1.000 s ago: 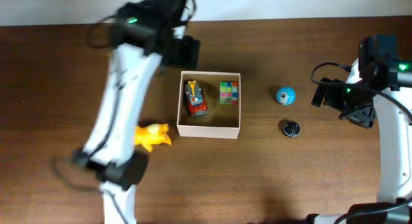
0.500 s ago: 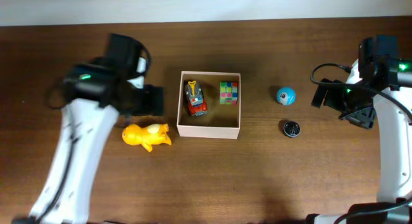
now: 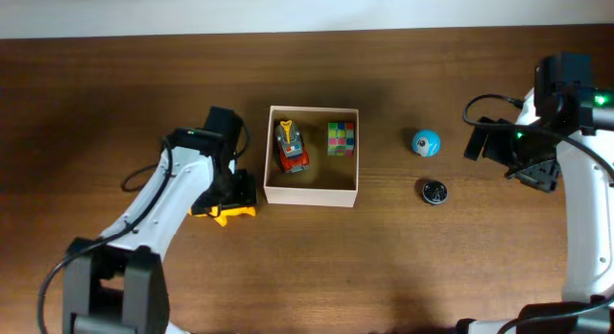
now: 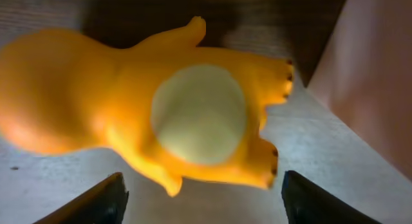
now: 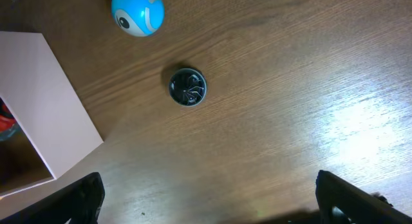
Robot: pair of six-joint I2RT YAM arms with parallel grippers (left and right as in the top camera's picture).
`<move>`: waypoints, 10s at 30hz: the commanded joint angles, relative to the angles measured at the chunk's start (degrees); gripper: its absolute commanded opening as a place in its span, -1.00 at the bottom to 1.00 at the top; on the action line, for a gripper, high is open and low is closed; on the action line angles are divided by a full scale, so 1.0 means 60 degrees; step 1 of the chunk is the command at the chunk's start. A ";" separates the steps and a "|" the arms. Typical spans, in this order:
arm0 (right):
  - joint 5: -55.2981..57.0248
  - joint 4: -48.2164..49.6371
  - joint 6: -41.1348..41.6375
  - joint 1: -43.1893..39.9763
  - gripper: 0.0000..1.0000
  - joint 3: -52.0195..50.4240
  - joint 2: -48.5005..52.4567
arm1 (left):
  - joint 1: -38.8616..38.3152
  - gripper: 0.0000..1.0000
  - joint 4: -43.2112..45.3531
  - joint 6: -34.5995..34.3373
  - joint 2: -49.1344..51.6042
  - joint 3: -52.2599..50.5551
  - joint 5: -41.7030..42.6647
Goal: Pack container
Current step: 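Grasp the yellow rubber toy with the left gripper, then lower the yellow toy into the box front and release it, then retract the left arm and grasp the blue ball with the right gripper, then carry the blue ball into the box and release it, then grasp the black round puck with the right gripper, then place the black puck into the box and open the right gripper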
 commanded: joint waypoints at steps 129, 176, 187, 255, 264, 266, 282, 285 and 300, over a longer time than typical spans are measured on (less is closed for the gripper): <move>0.0055 0.4452 -0.0958 0.1738 0.34 0.0117 0.5486 | 0.4306 0.98 -0.2922 0.0168 0.0018 0.7038 -0.2371; 0.0062 0.3315 -0.0164 0.6903 -0.22 0.3508 0.5399 | 0.4306 0.99 -0.2922 0.0168 0.0018 0.7038 -0.2371; 0.0379 0.2743 -0.0168 0.6594 0.58 0.3927 0.5224 | 0.4306 0.98 -0.2922 0.0168 0.0018 0.7038 -0.2371; 0.0317 0.5694 0.0608 0.1723 -0.20 -0.4273 0.3300 | 0.4306 0.98 -0.2922 0.0168 0.0018 0.7038 -0.2371; 0.0652 0.3450 0.0146 0.1861 -0.17 -0.1898 0.2259 | 0.4306 0.98 -0.2922 0.0168 0.0018 0.7038 -0.2371; 0.0623 0.2965 0.0146 0.2062 -0.17 -0.1188 0.1880 | 0.4306 0.99 -0.2922 0.0168 0.0018 0.7038 -0.2371; 0.0488 0.3559 0.0157 0.6601 -0.17 0.0423 0.1253 | 0.4306 0.99 -0.2922 0.0168 0.0018 0.7038 -0.2371; 0.0488 0.3912 0.0186 0.7231 -0.17 0.0321 0.2000 | 0.4306 0.99 -0.2922 0.0168 0.0018 0.7038 -0.2371; 0.0801 0.5435 -0.0007 0.7410 0.53 0.0393 0.3636 | 0.4306 0.99 -0.2922 0.0168 0.0018 0.7038 -0.2371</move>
